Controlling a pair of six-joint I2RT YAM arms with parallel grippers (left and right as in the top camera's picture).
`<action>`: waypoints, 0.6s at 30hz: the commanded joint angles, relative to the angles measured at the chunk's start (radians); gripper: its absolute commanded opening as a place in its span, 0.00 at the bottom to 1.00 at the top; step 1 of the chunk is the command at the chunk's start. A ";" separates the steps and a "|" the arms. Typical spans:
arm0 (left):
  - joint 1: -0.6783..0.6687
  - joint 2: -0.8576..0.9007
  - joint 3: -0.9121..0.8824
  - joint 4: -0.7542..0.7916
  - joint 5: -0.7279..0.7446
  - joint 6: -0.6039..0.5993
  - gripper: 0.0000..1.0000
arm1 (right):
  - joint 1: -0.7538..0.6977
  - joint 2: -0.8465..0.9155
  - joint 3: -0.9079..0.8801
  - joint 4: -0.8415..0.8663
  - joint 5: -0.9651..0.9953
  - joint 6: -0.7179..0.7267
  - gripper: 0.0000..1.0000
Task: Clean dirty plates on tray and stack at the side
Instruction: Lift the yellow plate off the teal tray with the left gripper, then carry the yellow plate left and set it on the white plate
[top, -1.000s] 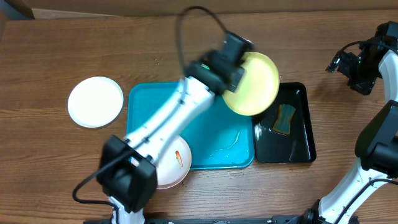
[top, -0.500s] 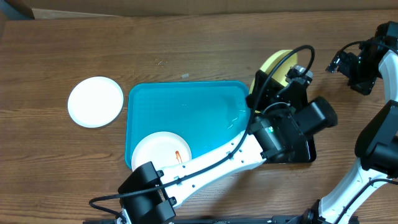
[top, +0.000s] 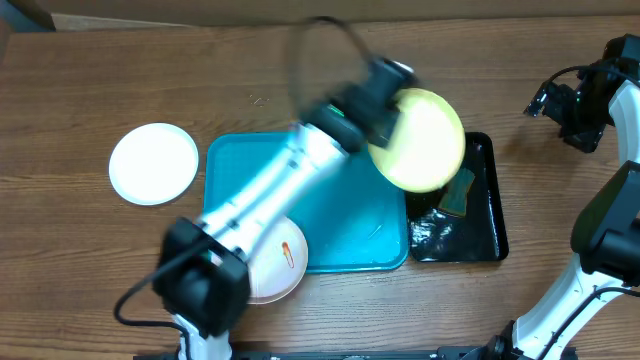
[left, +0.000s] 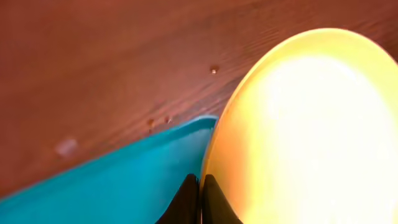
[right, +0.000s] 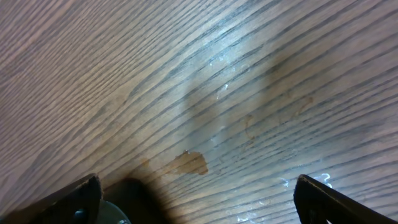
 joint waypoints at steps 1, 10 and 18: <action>0.258 -0.017 0.027 -0.046 0.481 -0.107 0.04 | 0.002 -0.024 0.021 0.003 -0.006 0.002 1.00; 0.916 -0.017 0.025 -0.323 0.532 -0.100 0.04 | 0.002 -0.024 0.021 0.003 -0.006 0.002 1.00; 1.283 -0.017 -0.067 -0.331 0.444 -0.084 0.04 | 0.002 -0.024 0.021 0.002 -0.006 0.002 1.00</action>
